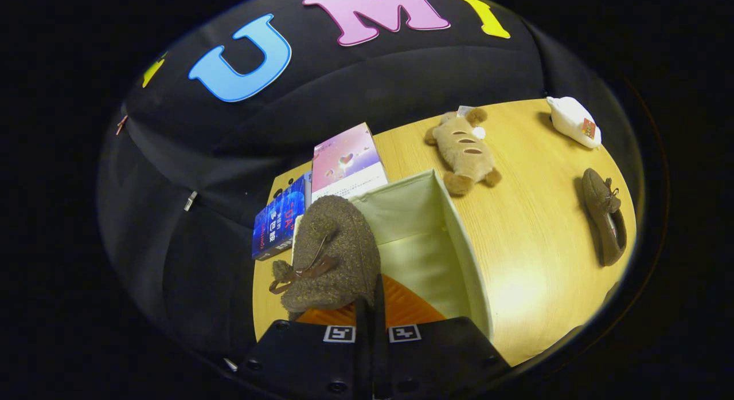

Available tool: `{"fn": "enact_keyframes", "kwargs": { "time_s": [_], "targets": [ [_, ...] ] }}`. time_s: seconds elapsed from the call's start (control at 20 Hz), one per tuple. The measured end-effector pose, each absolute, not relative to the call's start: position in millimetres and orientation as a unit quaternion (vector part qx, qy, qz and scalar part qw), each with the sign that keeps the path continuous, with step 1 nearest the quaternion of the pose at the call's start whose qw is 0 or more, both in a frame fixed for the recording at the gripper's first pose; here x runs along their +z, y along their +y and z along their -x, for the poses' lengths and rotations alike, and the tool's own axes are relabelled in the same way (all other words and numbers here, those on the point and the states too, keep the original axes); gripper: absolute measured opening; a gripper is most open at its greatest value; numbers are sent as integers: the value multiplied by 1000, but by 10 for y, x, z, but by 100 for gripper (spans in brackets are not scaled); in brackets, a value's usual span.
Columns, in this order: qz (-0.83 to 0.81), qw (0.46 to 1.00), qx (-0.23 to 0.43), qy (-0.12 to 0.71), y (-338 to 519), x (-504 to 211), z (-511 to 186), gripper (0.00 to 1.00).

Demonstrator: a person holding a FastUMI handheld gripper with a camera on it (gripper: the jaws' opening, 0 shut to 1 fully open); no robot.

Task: Open the storage box then place both shoes into the box .Put the left shoe in first, then the right shoe, with the right side of both shoes facing outward in a uniform manner.

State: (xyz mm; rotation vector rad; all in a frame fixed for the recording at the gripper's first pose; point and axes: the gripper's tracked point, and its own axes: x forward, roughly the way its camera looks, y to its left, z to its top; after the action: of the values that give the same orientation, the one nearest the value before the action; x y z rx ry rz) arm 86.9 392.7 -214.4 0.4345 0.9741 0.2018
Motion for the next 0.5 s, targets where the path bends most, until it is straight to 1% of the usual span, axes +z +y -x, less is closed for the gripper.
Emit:
{"fn": "enact_keyframes", "kwargs": {
  "time_s": [0.35, 0.45, 0.5],
  "targets": [
    [-186, 846, 95, 490, 4140, -2411, -800, 8],
    [-186, 839, 103, 502, 4210, -2464, -734, 14],
    [-186, 836, 105, 506, 4199, -2466, -710, 25]
  ]
}}
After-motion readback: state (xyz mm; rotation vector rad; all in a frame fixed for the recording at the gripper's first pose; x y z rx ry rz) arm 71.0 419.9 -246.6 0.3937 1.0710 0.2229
